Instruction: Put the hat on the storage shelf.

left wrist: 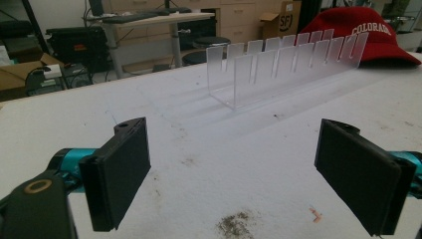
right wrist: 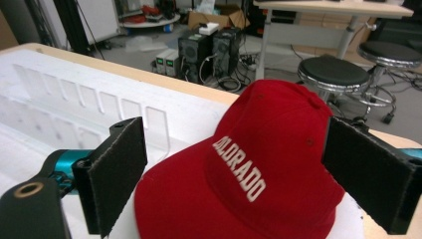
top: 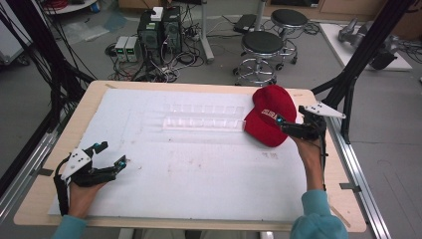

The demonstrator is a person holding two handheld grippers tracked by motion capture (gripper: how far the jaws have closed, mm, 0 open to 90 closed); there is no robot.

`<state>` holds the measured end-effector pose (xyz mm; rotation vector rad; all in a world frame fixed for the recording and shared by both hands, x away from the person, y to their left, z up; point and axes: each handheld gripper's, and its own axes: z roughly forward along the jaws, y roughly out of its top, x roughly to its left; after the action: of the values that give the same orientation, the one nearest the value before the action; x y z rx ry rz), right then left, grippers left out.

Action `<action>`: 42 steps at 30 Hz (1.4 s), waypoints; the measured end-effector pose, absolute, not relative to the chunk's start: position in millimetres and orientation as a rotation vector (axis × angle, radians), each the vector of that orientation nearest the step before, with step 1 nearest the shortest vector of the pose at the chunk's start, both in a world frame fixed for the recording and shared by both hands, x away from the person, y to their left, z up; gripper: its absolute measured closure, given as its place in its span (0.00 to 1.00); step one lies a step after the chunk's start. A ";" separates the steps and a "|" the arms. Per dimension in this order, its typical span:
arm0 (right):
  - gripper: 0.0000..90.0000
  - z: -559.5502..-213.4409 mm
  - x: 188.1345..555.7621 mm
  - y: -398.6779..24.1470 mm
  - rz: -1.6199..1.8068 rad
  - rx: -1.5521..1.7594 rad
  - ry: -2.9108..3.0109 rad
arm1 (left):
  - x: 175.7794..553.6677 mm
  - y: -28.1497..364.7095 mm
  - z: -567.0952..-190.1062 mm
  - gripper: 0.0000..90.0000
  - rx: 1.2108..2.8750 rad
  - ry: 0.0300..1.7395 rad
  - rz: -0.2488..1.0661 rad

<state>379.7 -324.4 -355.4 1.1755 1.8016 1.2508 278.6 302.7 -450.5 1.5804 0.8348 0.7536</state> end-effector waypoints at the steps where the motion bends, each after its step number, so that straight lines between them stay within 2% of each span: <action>1: 0.11 -354.2 384.0 -325.0 1.242 1.178 1.808 | 278.6 302.7 -450.6 0.16 1.579 0.835 0.754; 17: 0.11 -348.1 441.2 -333.0 1.166 1.271 1.871 | 278.1 300.4 -450.3 0.16 1.601 0.828 0.770; 34: 0.11 -374.5 465.5 -339.4 1.108 1.350 1.889 | 278.1 298.6 -450.2 0.16 1.614 0.825 0.780; 42: 0.11 -384.0 467.8 -365.9 1.112 1.432 1.878 | 277.5 298.4 -450.3 0.16 1.612 0.823 0.787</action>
<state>467.8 -365.9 -384.0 1.4317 1.8775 1.1124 277.5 298.4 -450.3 1.6123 0.8228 0.7869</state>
